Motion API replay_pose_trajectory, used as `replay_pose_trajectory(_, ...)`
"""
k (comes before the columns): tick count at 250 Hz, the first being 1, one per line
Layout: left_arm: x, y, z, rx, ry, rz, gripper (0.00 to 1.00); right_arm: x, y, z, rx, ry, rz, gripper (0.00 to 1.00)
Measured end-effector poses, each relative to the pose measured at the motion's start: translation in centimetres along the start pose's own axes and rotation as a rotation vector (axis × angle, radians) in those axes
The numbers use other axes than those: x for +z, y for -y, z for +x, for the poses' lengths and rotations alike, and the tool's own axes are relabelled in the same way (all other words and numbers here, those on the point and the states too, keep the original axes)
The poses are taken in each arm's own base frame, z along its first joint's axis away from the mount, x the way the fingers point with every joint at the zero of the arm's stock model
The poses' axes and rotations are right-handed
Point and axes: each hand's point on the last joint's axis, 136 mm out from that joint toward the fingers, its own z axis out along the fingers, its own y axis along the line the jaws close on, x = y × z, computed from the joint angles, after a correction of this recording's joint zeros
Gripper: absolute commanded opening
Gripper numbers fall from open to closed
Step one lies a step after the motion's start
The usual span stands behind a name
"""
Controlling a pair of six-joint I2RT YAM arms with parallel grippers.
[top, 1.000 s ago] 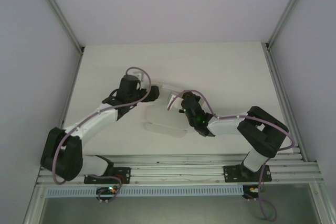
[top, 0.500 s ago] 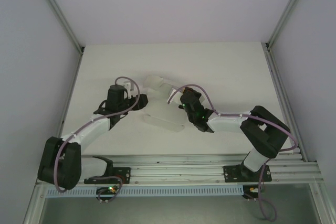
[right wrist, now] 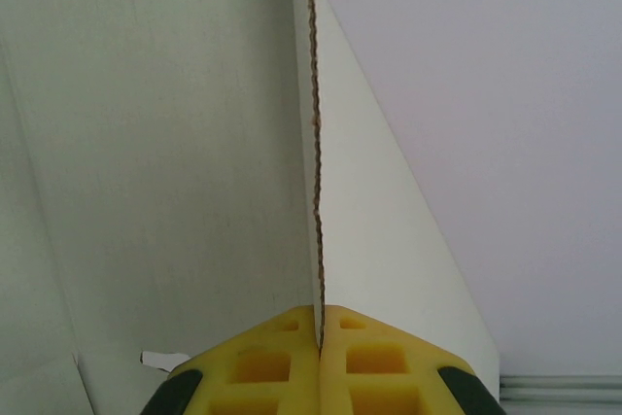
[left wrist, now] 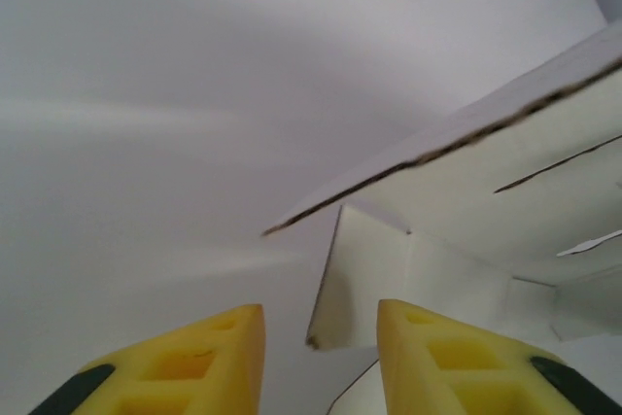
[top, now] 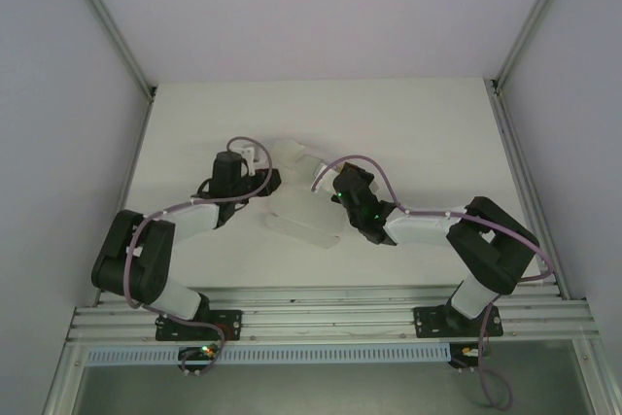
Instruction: Assemble paper box
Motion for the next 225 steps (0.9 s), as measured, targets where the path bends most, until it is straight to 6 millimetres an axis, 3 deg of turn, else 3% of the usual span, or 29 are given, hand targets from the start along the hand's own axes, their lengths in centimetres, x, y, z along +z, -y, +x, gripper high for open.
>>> replay_pose_trajectory(45, 0.5, 0.8, 0.2, 0.022, 0.004, 0.022, 0.19, 0.0, 0.0, 0.1, 0.006, -0.004, 0.0, 0.0)
replay_pose_trajectory(78, 0.8, 2.1, 0.8, 0.064, -0.006, 0.038, 0.17, 0.0, 0.0, 0.1, 0.013, -0.006, 0.0, 0.0)
replay_pose_trajectory(117, 1.0, 3.7, 1.5, 0.141, -0.018, 0.035, 0.18, 0.0, -0.1, 0.3, 0.021, -0.013, -0.003, 0.0)
replay_pose_trajectory(179, 1.1, 5.1, 1.1, 0.229, -0.014, 0.028, 0.25, -0.1, -0.2, 0.5, 0.034, -0.02, -0.007, 0.0)
replay_pose_trajectory(225, 2.2, 6.4, 1.4, 0.301, -0.038, 0.035, 0.29, -0.1, 0.0, 0.8, 0.034, -0.038, 0.002, 0.0)
